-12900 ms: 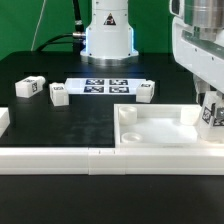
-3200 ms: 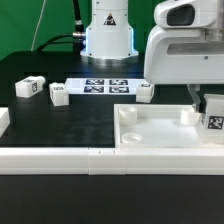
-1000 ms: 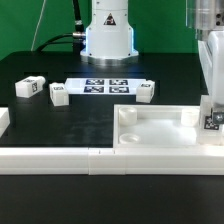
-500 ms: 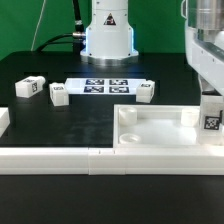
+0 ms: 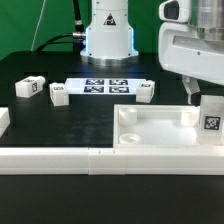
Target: Assemble one leg
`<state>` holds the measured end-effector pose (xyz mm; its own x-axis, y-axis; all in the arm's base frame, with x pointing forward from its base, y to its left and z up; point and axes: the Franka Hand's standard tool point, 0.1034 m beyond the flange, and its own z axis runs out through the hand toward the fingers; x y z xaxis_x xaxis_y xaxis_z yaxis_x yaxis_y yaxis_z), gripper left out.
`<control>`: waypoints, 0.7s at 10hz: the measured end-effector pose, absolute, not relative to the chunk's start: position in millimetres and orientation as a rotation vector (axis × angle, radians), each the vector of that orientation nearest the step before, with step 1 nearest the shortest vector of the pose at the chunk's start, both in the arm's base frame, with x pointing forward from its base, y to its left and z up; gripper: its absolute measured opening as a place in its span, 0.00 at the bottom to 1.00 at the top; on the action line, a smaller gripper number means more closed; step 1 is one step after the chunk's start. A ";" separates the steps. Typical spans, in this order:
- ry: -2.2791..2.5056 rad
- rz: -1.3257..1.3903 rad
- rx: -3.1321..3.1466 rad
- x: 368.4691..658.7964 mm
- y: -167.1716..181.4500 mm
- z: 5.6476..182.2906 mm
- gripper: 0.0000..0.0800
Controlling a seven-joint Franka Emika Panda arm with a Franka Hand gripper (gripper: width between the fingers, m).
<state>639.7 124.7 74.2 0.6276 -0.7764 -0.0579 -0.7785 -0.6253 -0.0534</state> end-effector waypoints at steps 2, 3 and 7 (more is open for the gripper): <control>1.049 0.025 -2.880 643.7 124.1 75.2 0.81; 0.860 0.017 -2.942 644.0 122.1 75.0 0.81; 0.611 0.006 -3.003 644.5 118.2 74.1 0.81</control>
Offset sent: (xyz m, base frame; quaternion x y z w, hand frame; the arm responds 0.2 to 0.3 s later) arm 0.0028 -0.0042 -0.0026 0.0046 -0.0091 -0.2547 0.9670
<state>644.5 118.2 74.1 0.9206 -0.3902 -0.0190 -0.3904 -0.9176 -0.0749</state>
